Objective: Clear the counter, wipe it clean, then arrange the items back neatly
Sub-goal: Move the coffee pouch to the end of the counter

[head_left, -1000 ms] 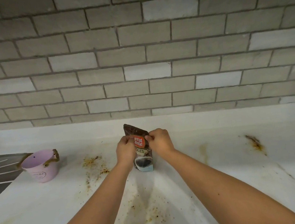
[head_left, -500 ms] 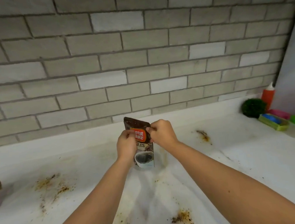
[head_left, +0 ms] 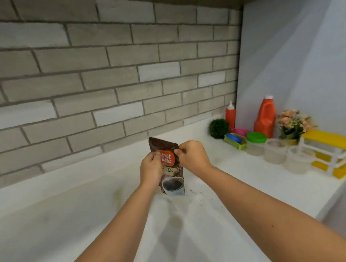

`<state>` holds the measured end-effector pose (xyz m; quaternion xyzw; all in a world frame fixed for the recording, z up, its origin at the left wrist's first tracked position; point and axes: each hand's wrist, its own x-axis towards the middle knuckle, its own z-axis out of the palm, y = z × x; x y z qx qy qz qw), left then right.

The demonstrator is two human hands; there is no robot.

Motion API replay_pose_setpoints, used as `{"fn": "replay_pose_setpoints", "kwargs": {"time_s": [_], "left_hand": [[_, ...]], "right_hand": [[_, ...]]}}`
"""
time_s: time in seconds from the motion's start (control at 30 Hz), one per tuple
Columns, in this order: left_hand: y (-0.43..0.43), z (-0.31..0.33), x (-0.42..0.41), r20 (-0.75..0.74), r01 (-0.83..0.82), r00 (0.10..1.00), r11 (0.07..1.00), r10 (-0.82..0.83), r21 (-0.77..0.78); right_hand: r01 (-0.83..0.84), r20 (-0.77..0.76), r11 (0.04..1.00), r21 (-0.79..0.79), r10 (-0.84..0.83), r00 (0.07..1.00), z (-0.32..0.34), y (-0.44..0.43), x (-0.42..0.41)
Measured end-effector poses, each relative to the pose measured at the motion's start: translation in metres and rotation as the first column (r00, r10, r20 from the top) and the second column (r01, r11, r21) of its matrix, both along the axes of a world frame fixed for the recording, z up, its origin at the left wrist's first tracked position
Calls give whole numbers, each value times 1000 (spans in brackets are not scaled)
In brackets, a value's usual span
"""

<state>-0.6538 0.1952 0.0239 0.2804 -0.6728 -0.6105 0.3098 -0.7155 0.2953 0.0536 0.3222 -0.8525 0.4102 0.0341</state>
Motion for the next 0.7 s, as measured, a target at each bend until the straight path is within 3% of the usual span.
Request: {"fn": "replay_pose_setpoints", "kwargs": {"time_s": [0.4, 0.7], "left_hand": [[128, -15, -133, -11, 156, 988, 985, -156, 68], [178, -28, -207, 89, 281, 953, 955, -289, 91]], "right_hand": [[160, -48, 986, 50, -157, 986, -4, 134, -122], [278, -17, 960, -25, -279, 960, -2, 193, -187]]}}
